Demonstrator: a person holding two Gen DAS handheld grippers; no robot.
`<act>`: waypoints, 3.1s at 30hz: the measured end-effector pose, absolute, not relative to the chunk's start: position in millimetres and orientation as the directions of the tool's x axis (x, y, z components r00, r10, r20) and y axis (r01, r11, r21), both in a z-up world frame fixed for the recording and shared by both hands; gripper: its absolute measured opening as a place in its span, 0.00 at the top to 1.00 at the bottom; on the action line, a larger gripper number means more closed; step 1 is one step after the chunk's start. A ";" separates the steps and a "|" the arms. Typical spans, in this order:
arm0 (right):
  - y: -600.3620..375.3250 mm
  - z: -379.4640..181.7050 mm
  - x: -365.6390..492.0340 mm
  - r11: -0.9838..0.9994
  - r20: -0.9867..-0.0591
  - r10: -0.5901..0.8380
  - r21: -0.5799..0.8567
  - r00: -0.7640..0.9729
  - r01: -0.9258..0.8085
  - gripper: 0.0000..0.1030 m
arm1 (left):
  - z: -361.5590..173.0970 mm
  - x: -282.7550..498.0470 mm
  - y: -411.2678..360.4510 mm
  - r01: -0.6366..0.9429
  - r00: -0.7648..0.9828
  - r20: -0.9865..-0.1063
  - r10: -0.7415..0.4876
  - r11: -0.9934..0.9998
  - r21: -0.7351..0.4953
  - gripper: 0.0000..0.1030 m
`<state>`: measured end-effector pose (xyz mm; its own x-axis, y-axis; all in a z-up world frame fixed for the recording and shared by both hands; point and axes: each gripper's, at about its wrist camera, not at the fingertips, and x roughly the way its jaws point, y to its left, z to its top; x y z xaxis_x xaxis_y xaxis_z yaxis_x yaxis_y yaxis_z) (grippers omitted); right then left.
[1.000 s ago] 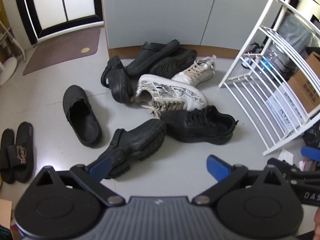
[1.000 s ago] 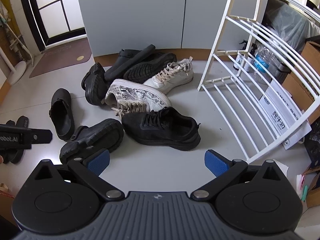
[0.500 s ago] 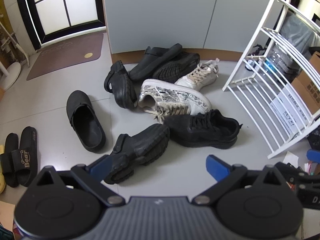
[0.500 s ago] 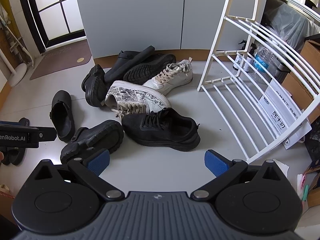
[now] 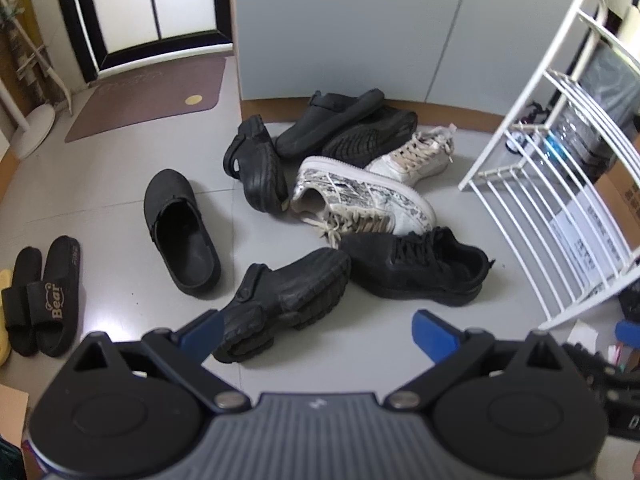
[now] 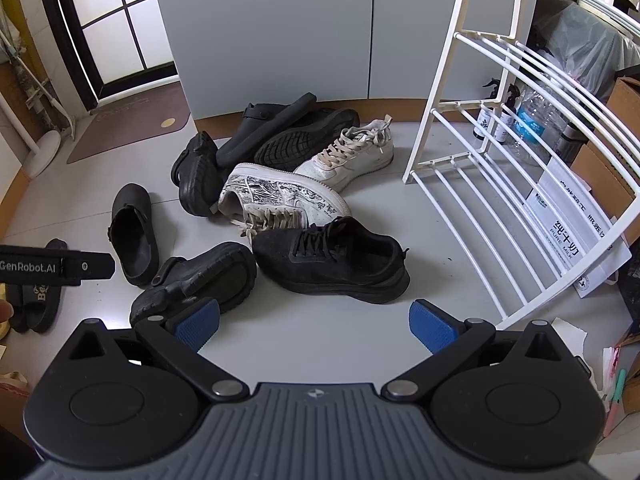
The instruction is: Organize scattered shoes
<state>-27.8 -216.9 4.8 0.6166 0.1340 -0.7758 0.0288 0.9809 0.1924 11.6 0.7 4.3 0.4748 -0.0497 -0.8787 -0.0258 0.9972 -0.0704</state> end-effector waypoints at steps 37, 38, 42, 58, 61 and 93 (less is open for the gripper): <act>-213.8 20.6 -22.0 0.978 -0.744 0.079 0.187 0.664 0.094 0.00 | 54.7 16.9 -23.0 0.031 0.553 -0.825 -0.114 0.993 -0.117 0.01; -215.5 20.9 -22.0 0.976 -0.745 0.090 0.199 0.661 0.091 0.00 | 56.2 16.8 -25.4 0.045 0.561 -0.820 -0.111 0.994 -0.103 0.01; -228.1 27.8 -18.6 0.962 -0.736 0.159 0.266 0.658 0.065 0.00 | 45.5 28.7 -29.2 0.137 0.513 -0.831 -0.217 0.976 -0.170 0.01; -262.8 15.0 28.6 0.941 -0.756 0.234 0.335 0.612 0.053 0.00 | 15.7 85.8 -27.1 0.108 0.447 -0.865 -0.230 0.973 -0.202 0.02; -261.3 10.6 35.8 0.933 -0.765 0.265 0.358 0.587 0.045 0.00 | 10.6 93.5 -29.9 0.125 0.429 -0.869 -0.248 0.969 -0.215 0.02; -254.9 22.9 9.6 0.910 -0.764 0.357 0.414 0.537 -0.016 0.14 | 66.0 29.8 -22.5 0.185 0.496 -0.844 -0.205 0.974 -0.127 0.06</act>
<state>9.6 -254.9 22.9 0.5368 0.3570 -0.7645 -0.0165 0.9103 0.4135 29.8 -22.5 66.0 0.4961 -0.2047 -0.8438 0.1854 0.9744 -0.1273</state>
